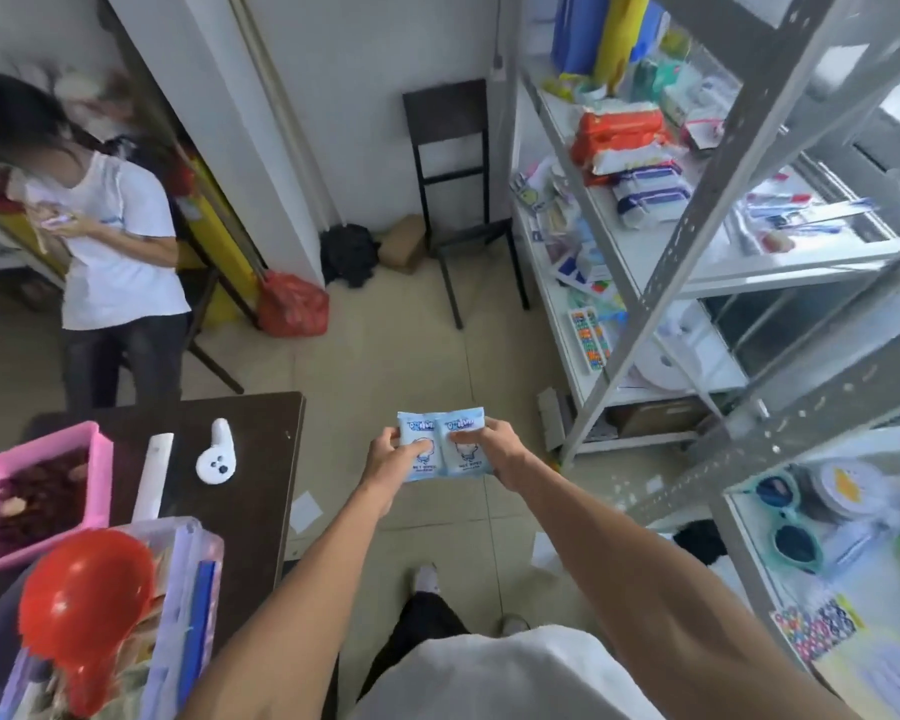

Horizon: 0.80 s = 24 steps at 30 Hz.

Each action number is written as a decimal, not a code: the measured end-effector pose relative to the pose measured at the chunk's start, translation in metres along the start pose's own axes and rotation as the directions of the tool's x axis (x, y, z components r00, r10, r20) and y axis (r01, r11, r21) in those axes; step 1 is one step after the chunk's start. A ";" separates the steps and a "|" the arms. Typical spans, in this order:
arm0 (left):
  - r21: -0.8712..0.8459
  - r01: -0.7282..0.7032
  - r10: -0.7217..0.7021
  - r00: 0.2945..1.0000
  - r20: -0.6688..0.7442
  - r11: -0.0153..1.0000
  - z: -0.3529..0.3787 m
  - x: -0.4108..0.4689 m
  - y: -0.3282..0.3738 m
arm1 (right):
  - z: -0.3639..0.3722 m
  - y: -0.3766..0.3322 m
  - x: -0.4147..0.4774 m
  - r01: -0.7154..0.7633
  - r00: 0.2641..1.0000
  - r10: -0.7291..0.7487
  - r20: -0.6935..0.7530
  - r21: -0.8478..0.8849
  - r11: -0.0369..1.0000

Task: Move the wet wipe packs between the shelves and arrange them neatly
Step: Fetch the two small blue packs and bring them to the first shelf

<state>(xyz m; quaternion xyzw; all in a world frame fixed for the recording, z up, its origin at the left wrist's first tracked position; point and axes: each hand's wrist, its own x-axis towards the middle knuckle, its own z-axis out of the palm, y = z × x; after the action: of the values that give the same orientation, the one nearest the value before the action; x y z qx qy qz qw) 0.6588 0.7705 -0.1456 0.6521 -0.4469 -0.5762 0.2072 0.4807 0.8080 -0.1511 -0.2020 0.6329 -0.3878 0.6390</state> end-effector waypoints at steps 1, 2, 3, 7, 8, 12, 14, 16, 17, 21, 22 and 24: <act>-0.002 0.007 -0.007 1.000 0.004 1.000 -0.003 0.021 0.006 | 0.003 -0.011 0.016 0.000 1.000 0.000 -0.007 -0.017 1.000; -0.010 0.014 -0.014 1.000 0.010 1.000 -0.006 0.042 0.014 | 0.005 -0.021 0.032 0.002 1.000 -0.002 -0.023 -0.030 1.000; -0.022 0.019 -0.019 1.000 0.021 1.000 -0.009 0.065 0.022 | 0.007 -0.033 0.048 0.005 0.999 -0.007 -0.045 -0.040 0.999; -0.031 0.031 -0.028 0.995 0.091 0.999 -0.022 0.154 0.071 | 0.012 -0.090 0.113 0.006 0.990 -0.018 -0.141 -0.086 0.996; -0.023 0.028 -0.025 0.993 0.119 0.999 -0.023 0.173 0.085 | 0.013 -0.105 0.127 0.008 0.987 -0.021 -0.159 -0.082 0.997; 0.034 -0.004 -0.005 0.969 0.247 0.999 -0.015 0.231 0.150 | 0.008 -0.162 0.168 0.029 0.972 -0.035 -0.231 -0.028 0.999; 0.051 -0.024 0.007 0.951 0.308 0.998 -0.003 0.252 0.181 | -0.001 -0.185 0.184 0.048 0.960 -0.043 -0.278 0.011 0.999; 0.076 -0.044 0.013 0.933 0.359 0.996 0.014 0.274 0.206 | -0.015 -0.201 0.200 0.072 0.944 -0.048 -0.326 0.063 0.995; 0.084 -0.053 0.016 0.922 0.386 0.995 0.024 0.286 0.217 | -0.023 -0.208 0.207 0.085 0.935 -0.047 -0.353 0.093 0.992; 0.124 -0.103 0.029 0.872 0.488 0.987 0.077 0.337 0.256 | -0.068 -0.229 0.240 0.136 0.885 -0.012 -0.466 0.234 0.963; 0.128 -0.119 0.036 0.856 0.516 0.985 0.093 0.350 0.267 | -0.083 -0.234 0.249 0.157 0.870 -0.005 -0.492 0.268 0.950; 0.186 -0.168 0.029 0.813 0.582 0.968 0.129 0.369 0.294 | -0.112 -0.246 0.260 0.224 0.826 -0.003 -0.564 0.322 0.920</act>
<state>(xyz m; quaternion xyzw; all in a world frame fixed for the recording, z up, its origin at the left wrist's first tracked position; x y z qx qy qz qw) 0.4131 0.3476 -0.1565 0.4432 -0.5850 -0.6790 0.0159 0.2872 0.4865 -0.1492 0.0063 0.6909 -0.5808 0.4305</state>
